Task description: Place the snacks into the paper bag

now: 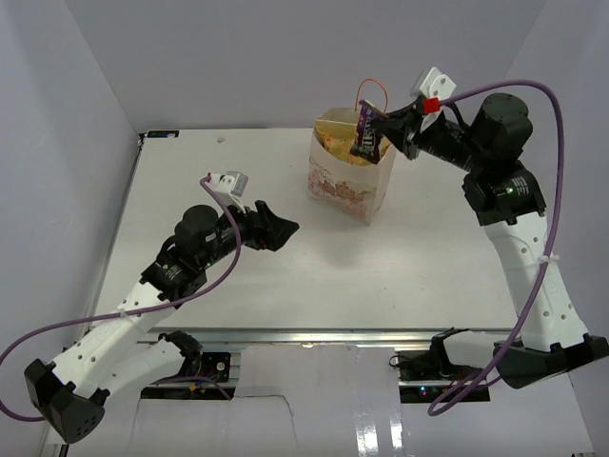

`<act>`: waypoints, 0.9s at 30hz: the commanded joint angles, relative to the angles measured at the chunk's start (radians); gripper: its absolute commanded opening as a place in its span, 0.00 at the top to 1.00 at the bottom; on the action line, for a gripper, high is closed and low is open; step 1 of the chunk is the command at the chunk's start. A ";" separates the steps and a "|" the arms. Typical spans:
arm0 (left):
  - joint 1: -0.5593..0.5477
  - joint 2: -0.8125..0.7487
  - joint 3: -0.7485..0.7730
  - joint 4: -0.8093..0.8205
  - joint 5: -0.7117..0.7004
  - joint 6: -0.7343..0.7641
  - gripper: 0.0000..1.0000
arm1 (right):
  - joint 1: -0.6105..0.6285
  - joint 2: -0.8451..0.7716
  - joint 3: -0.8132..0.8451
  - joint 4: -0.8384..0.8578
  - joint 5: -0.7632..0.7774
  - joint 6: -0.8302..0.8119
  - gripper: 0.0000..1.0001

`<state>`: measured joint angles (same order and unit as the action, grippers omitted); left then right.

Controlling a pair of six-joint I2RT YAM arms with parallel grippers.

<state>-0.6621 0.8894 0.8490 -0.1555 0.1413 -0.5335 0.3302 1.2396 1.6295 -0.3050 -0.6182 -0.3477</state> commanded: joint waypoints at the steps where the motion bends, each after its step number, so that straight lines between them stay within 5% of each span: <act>1: 0.004 -0.058 -0.053 -0.118 -0.101 0.018 0.08 | -0.023 0.143 0.102 0.009 0.153 -0.108 0.92; 14: 0.004 -0.167 -0.071 -0.211 -0.244 -0.029 0.04 | -0.025 0.400 0.173 -0.052 0.230 -0.297 0.82; 15: 0.004 -0.173 -0.074 -0.211 -0.247 -0.034 0.03 | -0.023 0.400 0.171 -0.065 0.226 -0.295 0.77; 18: 0.004 -0.176 -0.082 -0.211 -0.256 -0.042 0.02 | -0.028 0.365 0.171 -0.095 0.225 -0.278 0.30; 21: 0.004 -0.168 -0.077 -0.214 -0.259 -0.040 0.02 | -0.052 0.330 0.188 -0.147 0.212 -0.194 0.11; 27: 0.005 -0.155 -0.045 -0.251 -0.311 -0.039 0.02 | -0.184 0.172 0.060 -0.222 0.339 0.084 0.10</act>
<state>-0.6621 0.7349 0.7624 -0.3717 -0.1219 -0.5697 0.2188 1.5005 1.7340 -0.4770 -0.3279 -0.4141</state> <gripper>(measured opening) 0.975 0.900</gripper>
